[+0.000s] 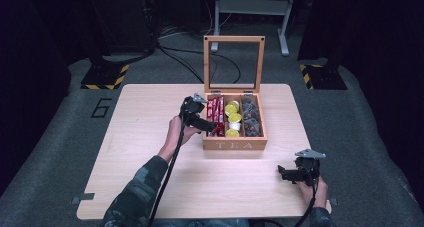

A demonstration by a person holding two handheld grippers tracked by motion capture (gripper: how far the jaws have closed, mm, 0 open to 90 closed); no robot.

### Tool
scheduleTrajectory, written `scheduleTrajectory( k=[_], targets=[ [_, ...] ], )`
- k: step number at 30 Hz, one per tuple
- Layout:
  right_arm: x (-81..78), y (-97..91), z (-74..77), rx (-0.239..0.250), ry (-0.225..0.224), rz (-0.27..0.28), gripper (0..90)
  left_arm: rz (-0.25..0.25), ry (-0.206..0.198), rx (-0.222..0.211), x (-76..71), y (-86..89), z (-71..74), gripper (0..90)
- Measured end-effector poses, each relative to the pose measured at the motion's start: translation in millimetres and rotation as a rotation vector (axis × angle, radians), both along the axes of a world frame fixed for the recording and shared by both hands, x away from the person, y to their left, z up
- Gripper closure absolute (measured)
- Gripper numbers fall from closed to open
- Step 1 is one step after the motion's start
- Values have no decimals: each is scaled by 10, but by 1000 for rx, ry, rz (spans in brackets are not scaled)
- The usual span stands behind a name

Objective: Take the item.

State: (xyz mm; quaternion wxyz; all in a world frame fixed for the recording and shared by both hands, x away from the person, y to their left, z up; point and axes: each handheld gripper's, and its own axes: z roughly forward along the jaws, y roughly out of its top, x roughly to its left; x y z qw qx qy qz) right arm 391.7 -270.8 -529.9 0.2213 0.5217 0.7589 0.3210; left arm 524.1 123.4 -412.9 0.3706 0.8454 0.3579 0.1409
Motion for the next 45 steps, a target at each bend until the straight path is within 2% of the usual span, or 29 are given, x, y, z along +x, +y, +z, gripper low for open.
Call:
scheduleTrajectory(
  k=[2, 6, 7, 9, 14, 16, 19, 22, 23, 24, 30, 39, 45],
  targets=[
    [0, 0, 0, 0, 0, 0, 0, 6, -1, -12, 41, -34, -17, 45],
    [0, 0, 0, 0, 0, 0, 0, -7, -4, -1, 78, -84, -33, 136],
    [0, 0, 0, 0, 0, 0, 0, -1, -11, 0, 87, -122, -51, 136],
    [0, 0, 0, 0, 0, 0, 0, -11, 17, 22, 142, -202, -91, 189],
    [0, 0, 0, 0, 0, 0, 0, 0, 31, 23, 224, -307, -103, 311],
    [1, 0, 0, 0, 0, 0, 0, 2, 20, 31, 236, -330, -106, 350],
    [0, 0, 0, 0, 0, 1, 0, 21, 34, 52, 304, -394, -131, 395],
    [1, -1, -1, 0, -1, 1, 0, 29, 36, 48, 339, -406, -144, 441],
    [1, -1, 0, -1, 0, 1, 0, 32, 33, 61, 351, -414, -151, 456],
    [1, -1, 0, -1, 0, 1, 0, 37, 48, 72, 376, -424, -176, 467],
    [1, -1, 0, -1, 1, 1, 0, 68, 60, 85, 423, -411, -228, 525],
    [1, 0, 0, -1, 0, 1, 0, 72, 69, 86, 430, -396, -273, 589],
    [0, 1, 0, 0, -1, 3, 0, 62, 76, 107, 441, -394, -284, 646]
  ],
)
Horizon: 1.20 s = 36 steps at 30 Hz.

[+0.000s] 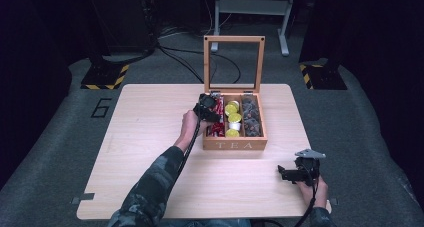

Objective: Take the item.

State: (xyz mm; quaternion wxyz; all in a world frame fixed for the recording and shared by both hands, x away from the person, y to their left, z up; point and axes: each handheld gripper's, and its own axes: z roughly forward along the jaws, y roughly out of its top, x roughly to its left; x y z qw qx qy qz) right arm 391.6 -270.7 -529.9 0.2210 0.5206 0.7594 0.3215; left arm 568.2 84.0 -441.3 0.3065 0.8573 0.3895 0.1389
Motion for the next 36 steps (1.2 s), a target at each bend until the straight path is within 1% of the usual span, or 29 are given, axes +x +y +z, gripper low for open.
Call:
scheduleTrajectory(
  k=[2, 8, 12, 16, 20, 23, 26, 28, 36],
  targets=[
    [0, 0, 0, 0, 0, 0, 0, 6, 2, -7, 5, 5, -4, 657],
    [0, 0, 0, 0, 0, 0, 0, 29, 5, -11, 15, 3, -14, 709],
    [0, 0, 0, 0, 0, 0, 0, 58, 16, 1, 19, -15, -5, 763],
    [0, 0, 0, 0, 0, 0, 0, 74, 5, 29, 4, -51, 11, 800],
    [0, 0, 0, 0, 0, 0, 0, 85, -15, 28, -13, -53, 51, 833],
    [0, 0, 0, 0, 0, 0, 0, 88, -20, 11, -19, -36, 74, 840],
    [0, -1, 0, 0, -1, 1, 0, 91, -26, -19, -25, -8, 98, 840],
    [0, 0, 0, 0, 0, 0, 0, 88, -20, -39, -29, 10, 118, 840],
    [0, 0, 0, 0, 0, 1, 0, 74, -31, -84, -73, 64, 253, 842]
  ],
)
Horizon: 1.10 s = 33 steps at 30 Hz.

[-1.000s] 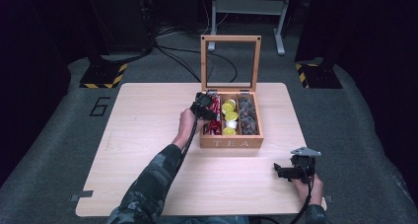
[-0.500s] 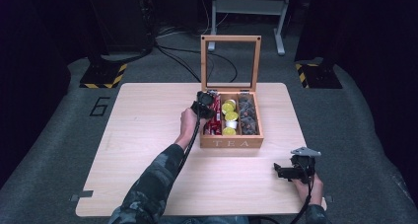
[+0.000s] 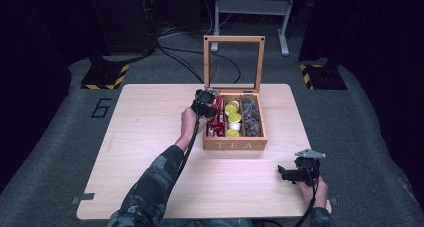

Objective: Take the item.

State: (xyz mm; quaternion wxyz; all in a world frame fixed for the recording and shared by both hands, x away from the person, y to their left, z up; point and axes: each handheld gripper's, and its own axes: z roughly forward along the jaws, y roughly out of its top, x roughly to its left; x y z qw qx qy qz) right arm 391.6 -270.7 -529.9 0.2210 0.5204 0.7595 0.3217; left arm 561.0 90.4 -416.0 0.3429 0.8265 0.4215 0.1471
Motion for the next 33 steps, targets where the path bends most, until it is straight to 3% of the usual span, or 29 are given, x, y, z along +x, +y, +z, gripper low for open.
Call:
scheduleTrajectory(
  k=[7, 20, 33],
  targets=[
    [0, 0, 0, 0, 0, 0, 0, -16, -9, -28, -48, 28, 83, 842],
    [0, 0, 0, 0, 0, 0, 0, -43, -46, -33, -143, 38, 211, 843],
    [0, 0, 0, 0, 0, 0, 0, -52, -72, -41, -221, 189, 357, 843]
  ],
)
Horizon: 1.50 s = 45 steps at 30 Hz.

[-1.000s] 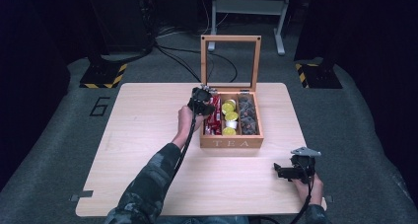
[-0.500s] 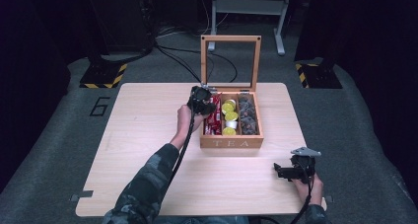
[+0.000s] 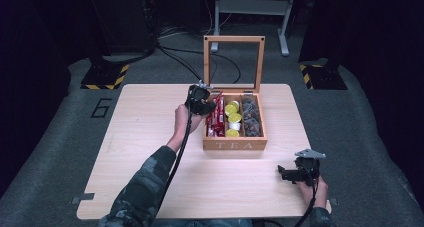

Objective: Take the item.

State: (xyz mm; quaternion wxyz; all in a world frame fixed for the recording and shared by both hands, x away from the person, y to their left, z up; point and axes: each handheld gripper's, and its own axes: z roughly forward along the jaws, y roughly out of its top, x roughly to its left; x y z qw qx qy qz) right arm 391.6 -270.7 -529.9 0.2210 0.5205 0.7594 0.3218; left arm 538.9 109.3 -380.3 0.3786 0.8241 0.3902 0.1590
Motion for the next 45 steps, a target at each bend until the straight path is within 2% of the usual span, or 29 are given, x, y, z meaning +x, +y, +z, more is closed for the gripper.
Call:
scheduleTrajectory(
  k=[18, 22, 35, 36, 37, 41, 43, 45],
  targets=[
    [0, 0, 0, 0, 0, 0, 0, 6, -33, -13, -61, 196, 128, 843],
    [0, 0, 0, -1, 0, 0, 0, 1, -36, -5, -68, 251, 157, 843],
    [1, -1, 0, -1, 0, -3, 0, 28, -56, -4, -80, 471, 211, 842],
    [1, -1, -1, -1, 0, -4, 0, 40, -61, -16, -81, 478, 209, 842],
    [1, -1, 0, -1, 0, -4, 0, 33, -60, -2, -79, 503, 218, 842],
    [2, -1, -1, -1, 0, -4, 0, 52, -66, -12, -78, 560, 230, 842],
    [1, -1, 0, -1, 0, -4, 0, 52, -64, 0, -75, 605, 242, 842],
    [2, -1, -1, -1, 0, -4, 0, 63, -67, -9, -71, 636, 240, 842]
  ],
)
